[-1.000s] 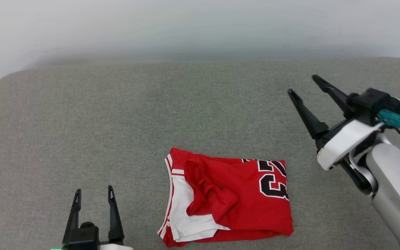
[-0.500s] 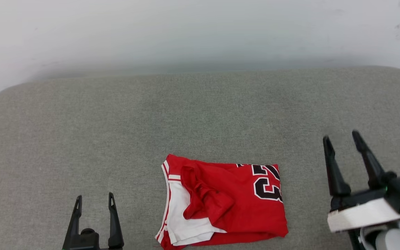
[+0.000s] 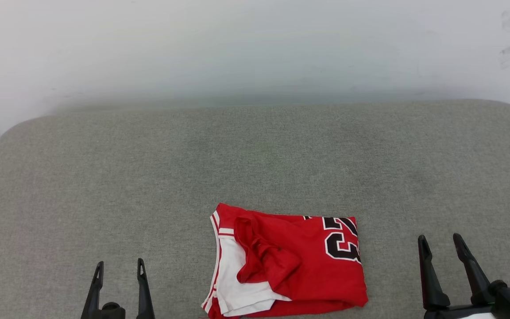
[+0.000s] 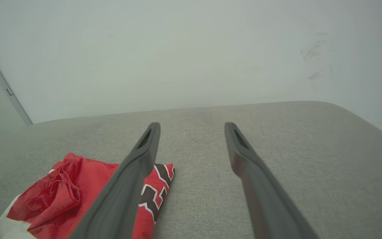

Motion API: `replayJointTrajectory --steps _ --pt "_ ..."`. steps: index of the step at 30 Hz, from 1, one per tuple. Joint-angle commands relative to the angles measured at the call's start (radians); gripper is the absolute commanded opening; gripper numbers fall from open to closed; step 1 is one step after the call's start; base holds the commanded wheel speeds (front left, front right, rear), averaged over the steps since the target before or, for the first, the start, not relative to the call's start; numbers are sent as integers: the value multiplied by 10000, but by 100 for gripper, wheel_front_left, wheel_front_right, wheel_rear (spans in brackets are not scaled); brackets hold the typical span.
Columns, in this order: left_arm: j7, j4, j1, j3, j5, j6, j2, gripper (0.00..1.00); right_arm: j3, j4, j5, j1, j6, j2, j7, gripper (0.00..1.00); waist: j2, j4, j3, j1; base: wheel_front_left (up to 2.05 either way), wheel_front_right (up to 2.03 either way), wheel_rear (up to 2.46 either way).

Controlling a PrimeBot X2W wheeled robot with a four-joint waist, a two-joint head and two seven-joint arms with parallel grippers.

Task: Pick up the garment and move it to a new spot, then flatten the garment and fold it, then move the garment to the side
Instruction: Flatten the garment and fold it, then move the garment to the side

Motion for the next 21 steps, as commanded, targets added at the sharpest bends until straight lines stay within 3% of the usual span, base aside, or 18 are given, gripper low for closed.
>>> replayJointTrajectory --steps 1,5,11,14,16,18,21 --pt "-46 -22 72 30 -13 28 43 100 -57 -70 -37 176 -4 61 -15 100 0 20 -19 0 0 0 0" --pt "-46 -41 164 38 -55 -20 19 100 -28 -161 -102 206 -4 102 -15 100 0 10 -44 0 0 0 0" --pt "-45 -36 98 -1 -61 -113 -36 100 -557 -613 -149 -979 -4 101 -15 100 0 31 -7 0 0 0 0" --pt "-45 4 15 -47 -72 -189 -65 100 -554 -632 -133 -1911 -4 -299 -14 100 0 44 40 0 0 0 0" --pt "-46 29 -50 -73 -52 -209 -87 100 49 -306 145 -2459 -3 -834 130 100 0 49 105 0 0 0 0" --pt "-45 42 -81 -100 -38 -217 -116 100 622 -4 700 -3115 -6 -1468 945 100 0 31 170 0 0 0 0" --pt "-45 31 -105 -148 -11 -230 -155 100 1650 350 2058 -3817 -4 -2485 3236 100 0 44 272 0 0 0 0"
